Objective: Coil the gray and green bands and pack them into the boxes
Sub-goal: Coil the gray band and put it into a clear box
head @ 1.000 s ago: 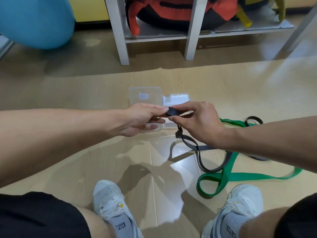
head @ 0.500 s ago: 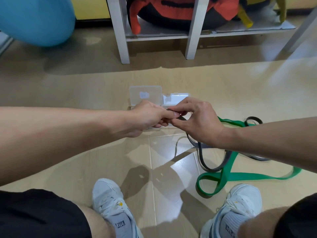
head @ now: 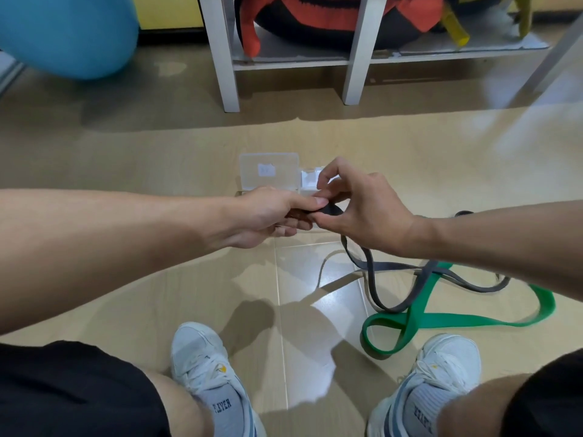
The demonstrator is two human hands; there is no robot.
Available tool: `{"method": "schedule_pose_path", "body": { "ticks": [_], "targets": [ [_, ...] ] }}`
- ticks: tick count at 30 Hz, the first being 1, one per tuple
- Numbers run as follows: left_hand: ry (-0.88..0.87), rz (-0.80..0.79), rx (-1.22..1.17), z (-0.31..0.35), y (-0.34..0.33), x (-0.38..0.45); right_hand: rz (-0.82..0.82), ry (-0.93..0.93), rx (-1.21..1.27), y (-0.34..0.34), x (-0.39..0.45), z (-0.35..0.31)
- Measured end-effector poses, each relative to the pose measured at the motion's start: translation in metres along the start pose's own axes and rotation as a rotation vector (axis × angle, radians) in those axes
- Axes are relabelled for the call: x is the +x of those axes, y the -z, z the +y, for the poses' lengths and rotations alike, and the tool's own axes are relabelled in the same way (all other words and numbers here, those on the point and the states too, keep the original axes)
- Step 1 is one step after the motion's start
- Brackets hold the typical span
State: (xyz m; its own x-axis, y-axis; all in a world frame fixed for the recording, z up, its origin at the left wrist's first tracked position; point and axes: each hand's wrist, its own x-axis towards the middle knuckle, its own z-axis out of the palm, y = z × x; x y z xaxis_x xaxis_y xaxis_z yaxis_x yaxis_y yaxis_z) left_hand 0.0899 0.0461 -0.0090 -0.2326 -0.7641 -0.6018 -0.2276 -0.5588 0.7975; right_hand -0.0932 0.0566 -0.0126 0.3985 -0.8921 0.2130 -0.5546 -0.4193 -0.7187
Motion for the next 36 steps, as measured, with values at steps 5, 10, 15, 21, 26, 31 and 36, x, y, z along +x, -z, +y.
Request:
{"method": "schedule_pose_path", "body": {
  "ticks": [5, 10, 15, 21, 26, 31, 36],
  "targets": [
    [0.058, 0.009, 0.091, 0.001, -0.007, 0.000, -0.125, 0.002, -0.117, 0.006, 0.005, 0.002],
    [0.087, 0.126, 0.204, -0.002, -0.017, -0.001, -0.222, -0.018, -0.221, 0.003, 0.006, 0.005],
    [0.038, 0.207, 0.264, -0.010, -0.024, 0.003, -0.281, -0.005, -0.281, 0.001, 0.006, 0.006],
    [0.008, 0.089, 0.183, -0.010, -0.010, 0.005, -0.168, -0.052, -0.054, 0.001, -0.001, 0.007],
    [-0.043, -0.137, 0.077, -0.002, 0.004, -0.002, -0.040, -0.133, 0.177, 0.005, -0.009, 0.004],
    [-0.027, -0.240, 0.000, 0.002, 0.009, -0.006, 0.026, -0.045, 0.117, 0.011, -0.009, -0.004],
    [0.040, -0.176, 0.021, 0.002, 0.000, -0.007, -0.092, 0.048, -0.161, 0.023, 0.001, -0.004]
  ]
}}
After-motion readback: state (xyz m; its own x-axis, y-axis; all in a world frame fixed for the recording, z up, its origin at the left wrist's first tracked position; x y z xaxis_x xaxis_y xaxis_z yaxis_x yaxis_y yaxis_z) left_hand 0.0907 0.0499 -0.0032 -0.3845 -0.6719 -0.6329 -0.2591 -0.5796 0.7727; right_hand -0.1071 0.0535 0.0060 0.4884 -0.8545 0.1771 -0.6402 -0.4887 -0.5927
